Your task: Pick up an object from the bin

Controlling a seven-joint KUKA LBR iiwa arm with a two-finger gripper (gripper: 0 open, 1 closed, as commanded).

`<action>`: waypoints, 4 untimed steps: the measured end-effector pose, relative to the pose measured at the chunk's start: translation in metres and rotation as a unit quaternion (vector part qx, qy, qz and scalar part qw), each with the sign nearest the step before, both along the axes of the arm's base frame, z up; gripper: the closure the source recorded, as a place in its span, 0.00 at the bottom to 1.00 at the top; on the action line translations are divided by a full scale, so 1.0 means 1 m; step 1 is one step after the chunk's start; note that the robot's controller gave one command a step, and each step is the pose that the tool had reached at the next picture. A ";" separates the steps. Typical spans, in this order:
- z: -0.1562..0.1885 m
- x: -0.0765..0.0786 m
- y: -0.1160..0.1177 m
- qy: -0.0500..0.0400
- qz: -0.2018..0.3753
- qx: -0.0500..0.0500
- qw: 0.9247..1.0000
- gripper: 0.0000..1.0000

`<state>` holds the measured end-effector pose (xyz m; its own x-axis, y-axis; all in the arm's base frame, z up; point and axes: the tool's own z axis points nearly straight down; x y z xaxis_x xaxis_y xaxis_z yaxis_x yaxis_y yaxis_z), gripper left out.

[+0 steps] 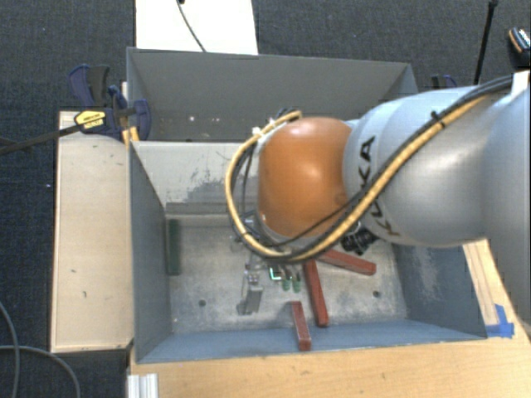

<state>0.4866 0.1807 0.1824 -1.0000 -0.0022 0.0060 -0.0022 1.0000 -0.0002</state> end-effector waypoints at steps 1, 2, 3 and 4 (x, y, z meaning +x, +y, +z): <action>-0.066 0.027 -0.064 -0.001 -0.070 -0.002 0.998 0.00; -0.099 -0.004 -0.145 -0.004 0.013 -0.001 1.000 0.00; -0.112 0.014 -0.219 -0.006 0.124 -0.001 0.992 0.00; -0.112 0.013 -0.216 -0.005 0.123 0.001 0.992 1.00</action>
Offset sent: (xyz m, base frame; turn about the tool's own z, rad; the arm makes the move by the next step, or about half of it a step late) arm 0.0264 -0.0602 -0.0629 0.1322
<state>0.4998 -0.0353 0.0703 -0.9693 -0.2457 -0.0045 -0.2457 0.9693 0.0003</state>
